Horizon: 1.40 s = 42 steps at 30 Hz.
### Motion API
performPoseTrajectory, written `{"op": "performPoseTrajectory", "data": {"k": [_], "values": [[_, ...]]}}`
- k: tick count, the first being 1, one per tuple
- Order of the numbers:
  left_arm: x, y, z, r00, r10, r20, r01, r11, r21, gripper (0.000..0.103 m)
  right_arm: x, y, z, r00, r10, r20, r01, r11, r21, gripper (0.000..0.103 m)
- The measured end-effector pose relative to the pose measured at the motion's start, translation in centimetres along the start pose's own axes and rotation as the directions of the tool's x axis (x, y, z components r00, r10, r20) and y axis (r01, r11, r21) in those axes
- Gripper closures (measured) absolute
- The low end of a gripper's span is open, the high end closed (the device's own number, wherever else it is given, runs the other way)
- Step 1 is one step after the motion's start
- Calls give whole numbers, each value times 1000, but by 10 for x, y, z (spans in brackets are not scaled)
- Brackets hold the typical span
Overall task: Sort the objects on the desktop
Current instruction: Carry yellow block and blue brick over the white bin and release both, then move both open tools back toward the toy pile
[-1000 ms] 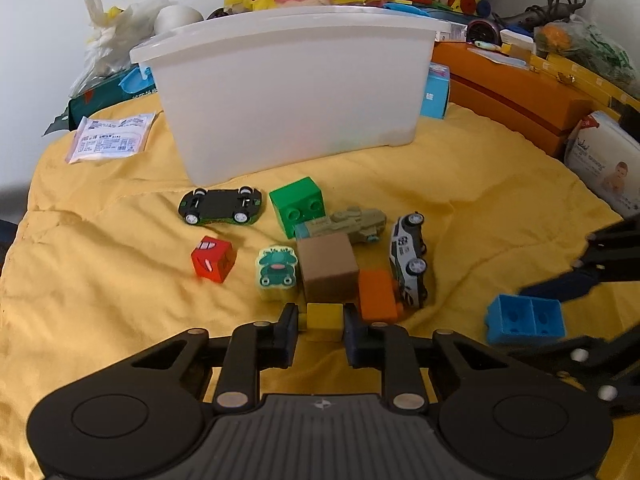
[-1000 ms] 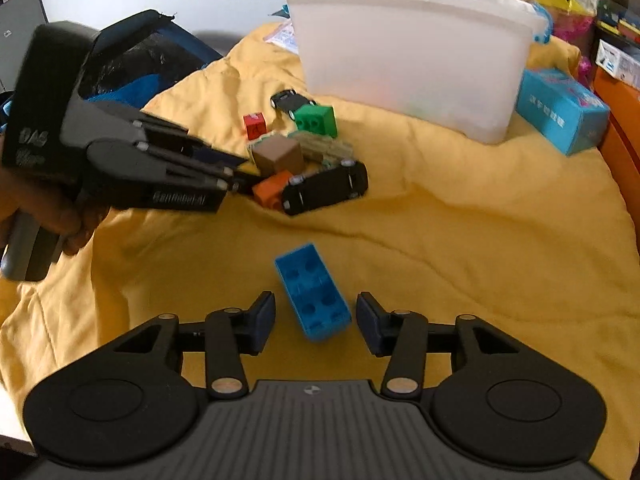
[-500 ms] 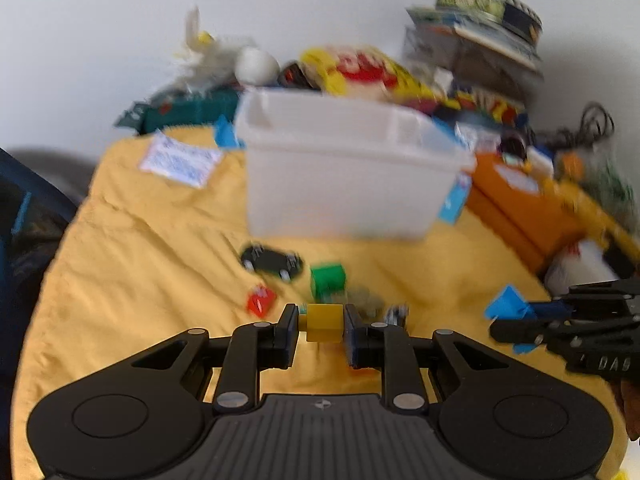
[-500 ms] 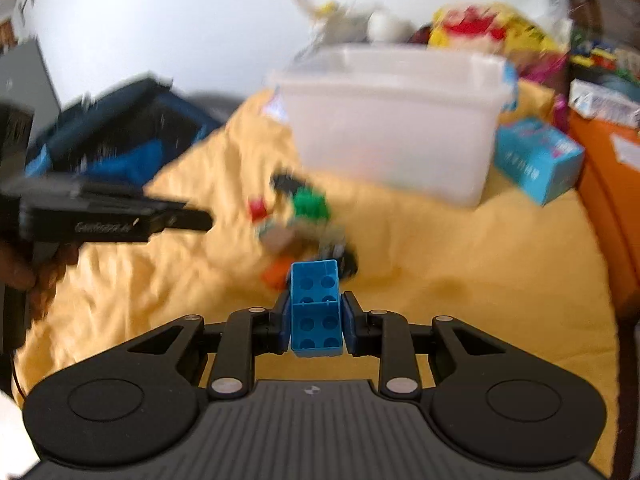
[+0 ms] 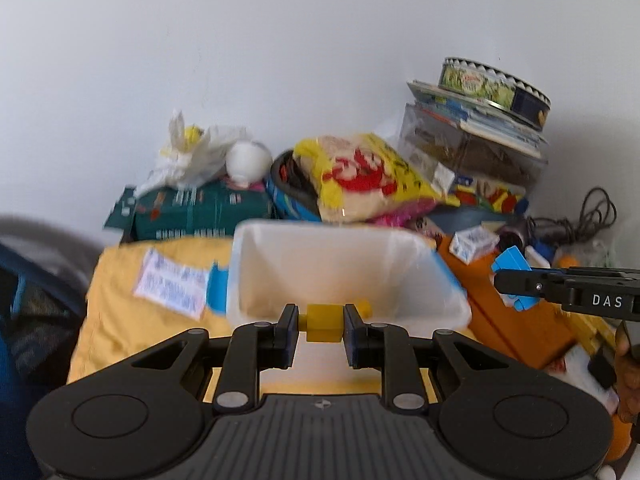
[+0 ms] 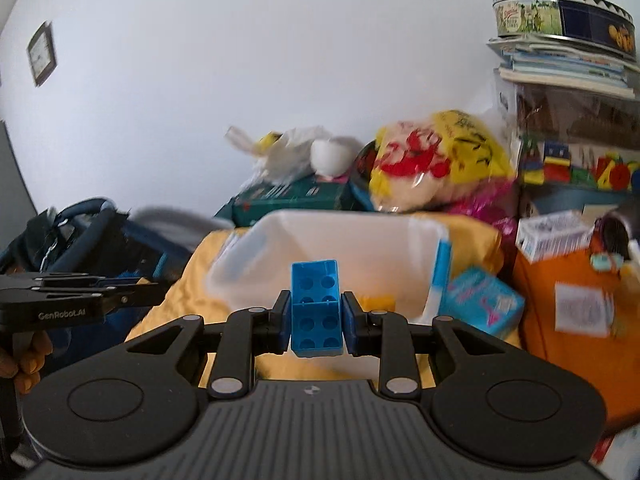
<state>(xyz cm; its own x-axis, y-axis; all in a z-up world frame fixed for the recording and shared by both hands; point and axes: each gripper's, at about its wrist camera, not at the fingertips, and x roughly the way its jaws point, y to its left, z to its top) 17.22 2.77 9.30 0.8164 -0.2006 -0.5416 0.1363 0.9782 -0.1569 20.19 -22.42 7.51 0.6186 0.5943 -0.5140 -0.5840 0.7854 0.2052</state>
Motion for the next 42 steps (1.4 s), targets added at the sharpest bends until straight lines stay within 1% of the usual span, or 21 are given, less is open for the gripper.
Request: {"op": "performPoseTrajectory", "data": {"k": [2, 5, 7, 12, 15, 19, 21, 22, 23, 24, 25, 27, 29, 32, 34, 35, 36, 38, 40, 42], "values": [[8, 0, 15, 1000, 4, 2, -4, 1000, 3, 77, 6, -5, 15, 1000, -12, 10, 12, 1000, 8, 74], [21, 2, 31, 1000, 2, -10, -2, 1000, -24, 77, 20, -11, 34, 1000, -30, -3, 30, 999, 20, 74], [32, 3, 40, 1000, 9, -22, -10, 1000, -28, 77, 26, -13, 40, 999, -40, -12, 40, 999, 14, 74], [54, -2, 55, 999, 12, -45, -12, 1000, 6, 77, 48, -18, 52, 997, -65, -43, 65, 998, -11, 74], [67, -3, 62, 998, 18, -64, -17, 1000, 9, 77, 62, -24, 55, 993, -73, -88, 72, 997, -11, 74], [86, -3, 69, 993, 28, -117, -26, 1000, 17, 75, 82, -28, 57, 984, -79, -157, 78, 997, -16, 74], [93, -4, 72, 989, 48, -139, -45, 999, 25, 61, 92, -32, 58, 978, -83, -194, 84, 996, -2, 72], [93, -4, 71, 988, 72, -134, -67, 997, 38, 47, 95, -34, 58, 975, -94, -201, 96, 995, -1, 69], [93, -5, 70, 988, 100, -122, -94, 994, 50, 41, 97, -35, 58, 974, -108, -200, 109, 994, -5, 62], [92, -4, 68, 987, 114, -112, -107, 992, 61, 41, 97, -35, 59, 974, -118, -195, 118, 993, -11, 47], [92, -3, 65, 988, 106, -115, -99, 993, 67, 41, 96, -35, 58, 976, -118, -185, 117, 993, -15, 46], [91, 0, 55, 986, 90, -137, -82, 994, 66, 41, 94, -35, 56, 978, -108, -176, 105, 994, -23, 46], [83, 0, 37, 988, 89, -127, -80, 994, 77, 41, 89, -33, 48, 979, -108, -172, 104, 994, -29, 46], [66, -3, -8, 989, 71, -127, -56, 992, 115, 41, 74, -25, 24, 983, -79, -165, 74, 997, -36, 46], [57, -8, -50, 986, 55, -157, -33, 989, 143, 41, 62, -17, -5, 982, -49, -180, 40, 998, -52, 46], [54, -11, -70, 982, 60, -181, -32, 988, 152, 41, 58, -12, -21, 981, -43, -192, 31, 997, -66, 46], [53, -13, -90, 976, 59, -209, -27, 988, 152, 41, 52, -8, -40, 977, -42, -207, 26, 996, -80, 46], [54, -17, -128, 962, 36, -271, 1, 990, 138, 41, 44, -3, -75, 969, -40, -244, 22, 997, -79, 46], [60, -23, -151, 948, 29, -316, 17, 990, 142, 41, 39, -3, -108, 957, -37, -289, 24, 999, -48, 46], [66, -29, -165, 949, 34, -313, 23, 984, 179, 41, 34, -4, -132, 944, -43, -328, 38, 999, -20, 46]]}}
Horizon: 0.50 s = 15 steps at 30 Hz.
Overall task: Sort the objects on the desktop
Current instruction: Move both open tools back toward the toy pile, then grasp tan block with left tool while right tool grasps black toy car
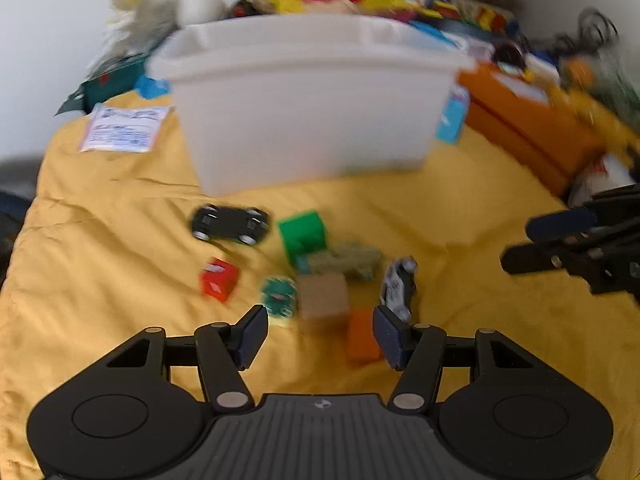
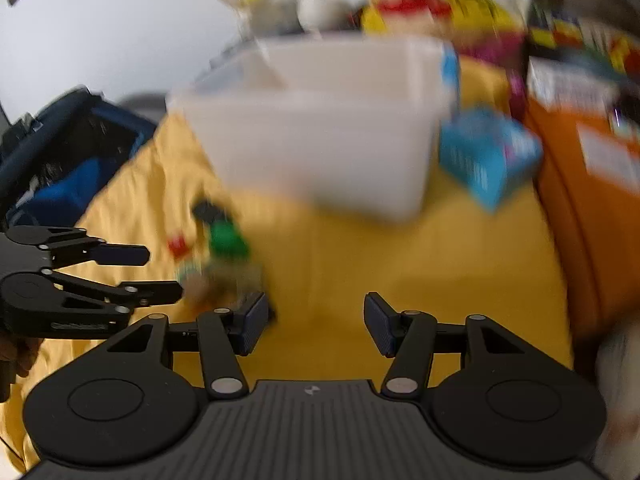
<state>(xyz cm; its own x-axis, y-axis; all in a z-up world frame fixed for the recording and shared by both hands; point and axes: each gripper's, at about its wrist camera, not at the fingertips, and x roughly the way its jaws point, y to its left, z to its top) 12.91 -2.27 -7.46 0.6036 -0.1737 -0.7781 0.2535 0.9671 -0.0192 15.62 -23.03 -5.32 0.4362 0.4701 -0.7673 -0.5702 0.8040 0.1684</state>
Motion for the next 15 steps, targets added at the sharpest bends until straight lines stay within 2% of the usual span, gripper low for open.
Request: {"op": "performPoseTrajectory", "data": {"k": [2, 4, 5, 7, 9, 15], "values": [[8, -3, 0, 999, 35, 1, -35, 999, 7, 45, 1, -1, -17, 999, -2, -32, 3, 1000, 22, 46], [12, 1, 4, 999, 33, 9, -33, 999, -42, 48, -2, 2, -28, 999, -3, -45, 4, 1000, 20, 46], [15, 3, 6, 1000, 14, 11, -13, 998, -64, 56, -5, 3, -33, 999, -4, -47, 4, 1000, 14, 46], [18, -1, 8, 1000, -4, 21, 5, 999, -43, 70, -9, 6, -39, 999, -6, -49, 6, 1000, 2, 46], [18, -1, 7, 1000, -7, 25, 8, 1000, -27, 70, -10, 7, -40, 999, -10, -52, 10, 1000, 9, 46], [-5, 15, -6, 998, 17, 63, -13, 998, -58, 70, -1, 23, -34, 999, 6, -37, -6, 1000, 6, 45]]}}
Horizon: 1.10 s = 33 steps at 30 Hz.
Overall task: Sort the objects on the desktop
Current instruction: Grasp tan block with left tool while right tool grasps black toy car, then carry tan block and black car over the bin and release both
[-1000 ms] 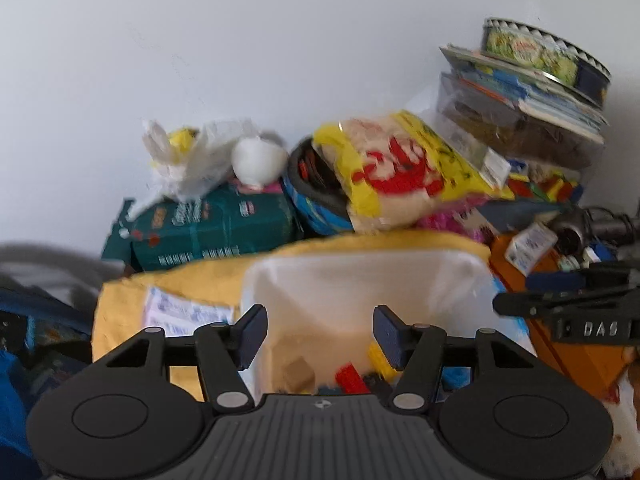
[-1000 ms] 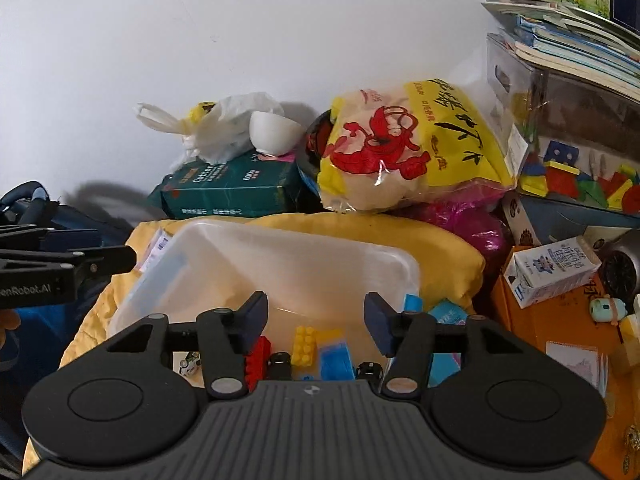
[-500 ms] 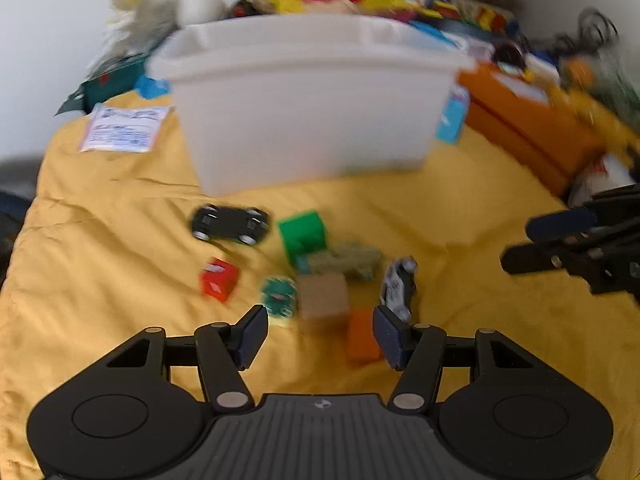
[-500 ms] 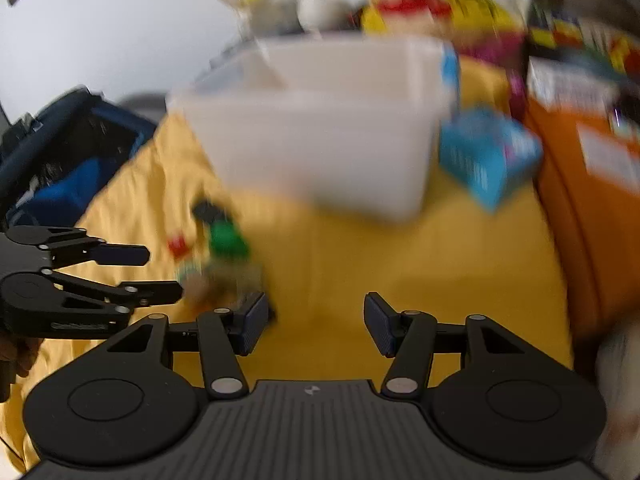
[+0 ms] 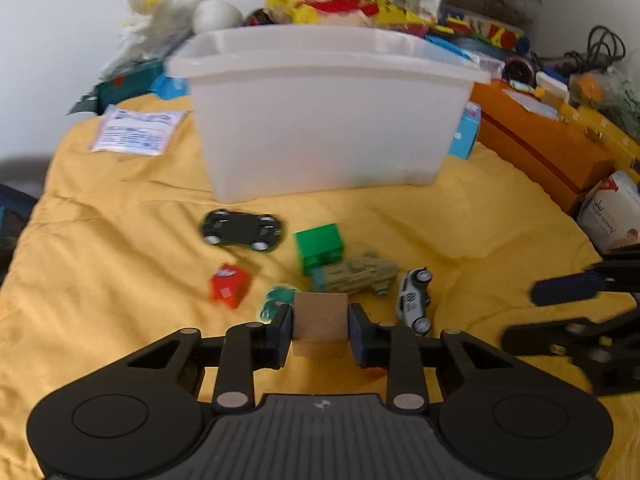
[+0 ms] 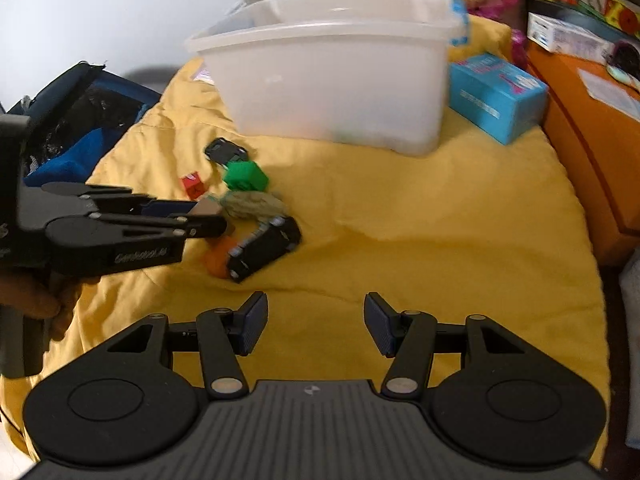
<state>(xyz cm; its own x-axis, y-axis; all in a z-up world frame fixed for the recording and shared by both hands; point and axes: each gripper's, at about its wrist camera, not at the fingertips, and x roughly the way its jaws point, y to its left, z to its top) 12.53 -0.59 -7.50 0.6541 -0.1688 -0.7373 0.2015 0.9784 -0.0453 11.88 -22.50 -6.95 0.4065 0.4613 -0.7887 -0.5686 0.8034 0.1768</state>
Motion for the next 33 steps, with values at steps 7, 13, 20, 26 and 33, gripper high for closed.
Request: {"op": "performPoseTrajectory", "data": {"k": [7, 13, 20, 26, 33], "values": [[-29, 29, -16, 999, 41, 11, -40, 997, -70, 70, 40, 30, 18, 1000, -16, 21, 16, 999, 40, 42], [-40, 38, -27, 999, 44, 11, -43, 995, -90, 70, 70, 32, 31, 997, -76, -6, 76, 990, 118, 46], [-43, 38, -28, 999, 28, 19, -26, 993, -111, 70, 71, 40, 30, 999, -9, -32, 13, 992, 125, 48], [-46, 38, -28, 999, 33, 21, -30, 993, -115, 70, 65, 18, 27, 999, -37, 4, 34, 951, 307, 49], [-48, 33, -31, 999, 32, 15, -31, 994, -104, 70, 69, 40, 29, 1000, -18, -10, 20, 991, 132, 70]]}}
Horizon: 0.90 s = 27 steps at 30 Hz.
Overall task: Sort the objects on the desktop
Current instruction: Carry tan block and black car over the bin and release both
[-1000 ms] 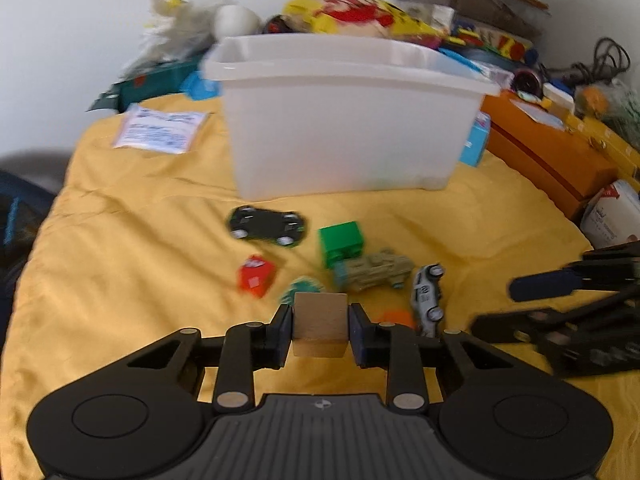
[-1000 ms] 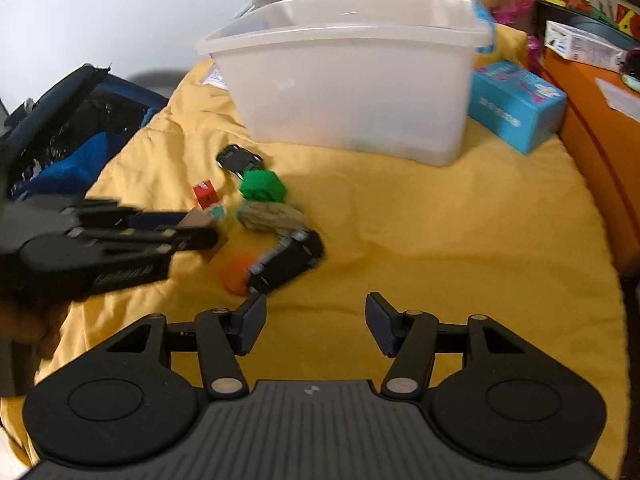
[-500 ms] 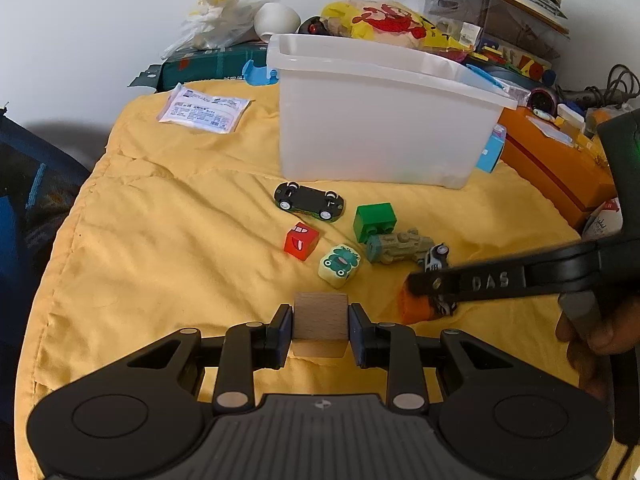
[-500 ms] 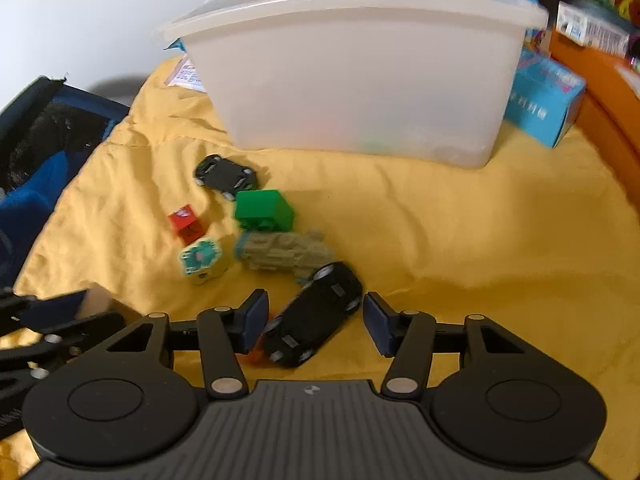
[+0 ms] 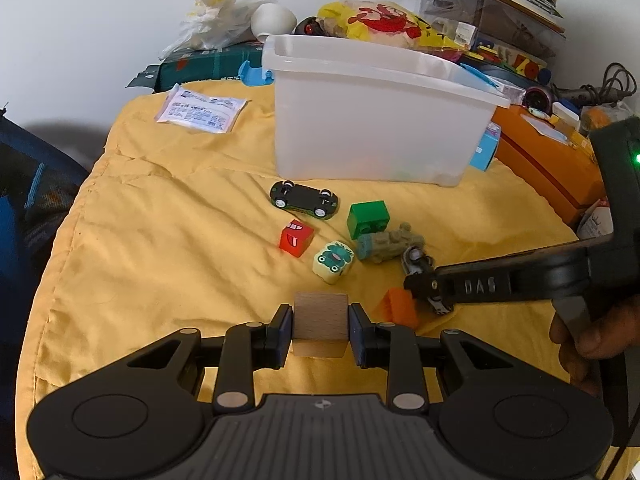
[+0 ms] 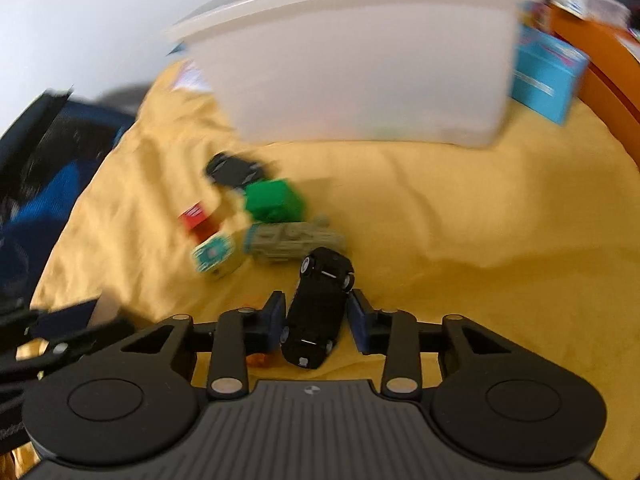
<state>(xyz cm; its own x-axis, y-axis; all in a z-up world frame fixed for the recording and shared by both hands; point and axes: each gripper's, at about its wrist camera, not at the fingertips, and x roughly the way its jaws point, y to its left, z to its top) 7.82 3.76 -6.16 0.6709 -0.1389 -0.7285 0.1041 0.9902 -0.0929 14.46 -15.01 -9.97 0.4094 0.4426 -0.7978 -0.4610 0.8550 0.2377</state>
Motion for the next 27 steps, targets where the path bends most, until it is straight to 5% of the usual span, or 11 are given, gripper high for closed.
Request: {"op": "performPoseTrajectory", "data": {"k": [14, 27], "values": [[-17, -17, 37, 996, -11, 86, 11, 1000, 4, 70, -78, -33, -3, 981, -2, 192, 14, 998, -59, 70], [-34, -29, 149, 983, -15, 181, 9, 999, 34, 70, -141, -53, 95, 936, 22, 350, 1, 998, -67, 70]]}}
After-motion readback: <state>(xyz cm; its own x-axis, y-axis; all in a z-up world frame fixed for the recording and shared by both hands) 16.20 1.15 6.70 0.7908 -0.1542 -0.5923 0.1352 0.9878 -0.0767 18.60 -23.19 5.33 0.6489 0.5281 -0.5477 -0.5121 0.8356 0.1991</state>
